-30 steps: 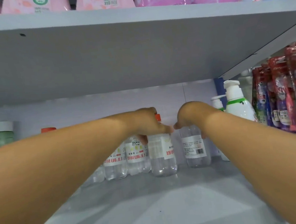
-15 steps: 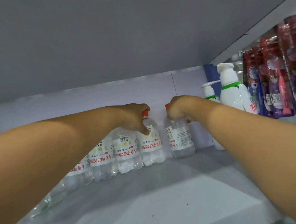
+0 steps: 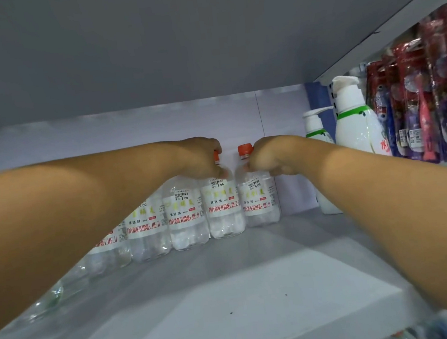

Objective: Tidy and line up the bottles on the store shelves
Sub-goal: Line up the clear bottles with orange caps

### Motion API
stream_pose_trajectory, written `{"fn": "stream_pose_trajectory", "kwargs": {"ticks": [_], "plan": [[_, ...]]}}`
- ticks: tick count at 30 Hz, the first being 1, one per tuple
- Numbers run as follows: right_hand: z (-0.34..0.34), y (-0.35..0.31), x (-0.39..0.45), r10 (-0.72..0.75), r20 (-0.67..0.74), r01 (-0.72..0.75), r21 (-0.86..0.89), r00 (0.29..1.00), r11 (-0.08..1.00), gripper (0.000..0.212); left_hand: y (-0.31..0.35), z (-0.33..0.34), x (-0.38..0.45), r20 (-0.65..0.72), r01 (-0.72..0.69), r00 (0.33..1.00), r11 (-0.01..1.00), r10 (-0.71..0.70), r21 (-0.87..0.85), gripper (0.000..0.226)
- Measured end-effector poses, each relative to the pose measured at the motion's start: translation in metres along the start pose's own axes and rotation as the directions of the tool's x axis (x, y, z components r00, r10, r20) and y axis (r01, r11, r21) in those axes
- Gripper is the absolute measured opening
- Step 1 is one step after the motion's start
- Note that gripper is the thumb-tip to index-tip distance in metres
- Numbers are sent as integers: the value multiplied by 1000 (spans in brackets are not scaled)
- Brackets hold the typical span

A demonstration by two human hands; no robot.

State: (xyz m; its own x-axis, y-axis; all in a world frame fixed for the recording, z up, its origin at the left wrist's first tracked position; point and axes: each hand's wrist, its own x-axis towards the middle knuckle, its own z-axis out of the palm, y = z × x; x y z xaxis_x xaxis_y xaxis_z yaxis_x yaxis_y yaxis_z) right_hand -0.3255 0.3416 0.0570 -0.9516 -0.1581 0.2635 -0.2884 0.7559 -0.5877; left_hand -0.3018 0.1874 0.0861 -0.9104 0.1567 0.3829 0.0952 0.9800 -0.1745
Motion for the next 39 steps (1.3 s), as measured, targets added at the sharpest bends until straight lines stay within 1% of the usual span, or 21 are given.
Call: {"fn": "stream_pose_trajectory", "kwargs": {"ticks": [1,2,5,6,11,13,16,19,24,29,39], "plan": [[-1,0,0,10,13,-10,51,1000,999,32,0,1,0,-11,-2,1000,1000,1,-4,76],[-1,1,0,18,19,-19,84,1000,996,29,0,2,1,-22,-2,1000,1000,2,-5,77],[4,3,3,52,29,-55,90,998,994,56,-1,3,1,-42,-4,999,1000,3,-6,78],[5,4,3,66,26,-68,88,997,994,58,-1,2,1,-44,-6,999,1000,6,-8,77],[5,6,7,53,21,-55,135,998,989,41,-4,2,1,-55,-16,998,1000,15,-26,77],[5,5,6,50,25,-53,148,998,988,41,-4,2,1,-55,-15,998,1000,14,-23,76],[7,6,7,44,39,-50,152,998,987,45,-3,3,2,-45,-2,999,1000,1,-6,67],[7,8,8,21,65,-32,162,998,986,43,-2,1,2,-25,8,1000,1000,-8,6,61],[7,10,13,7,70,-21,189,998,982,41,-1,-3,3,-1,13,1000,1000,-12,16,75],[8,13,18,-7,85,-9,186,996,982,34,-7,-3,3,-3,5,1000,1000,-5,-31,74],[7,11,11,-24,93,9,152,995,988,35,-9,0,-3,-33,-13,999,996,10,-89,75]]}}
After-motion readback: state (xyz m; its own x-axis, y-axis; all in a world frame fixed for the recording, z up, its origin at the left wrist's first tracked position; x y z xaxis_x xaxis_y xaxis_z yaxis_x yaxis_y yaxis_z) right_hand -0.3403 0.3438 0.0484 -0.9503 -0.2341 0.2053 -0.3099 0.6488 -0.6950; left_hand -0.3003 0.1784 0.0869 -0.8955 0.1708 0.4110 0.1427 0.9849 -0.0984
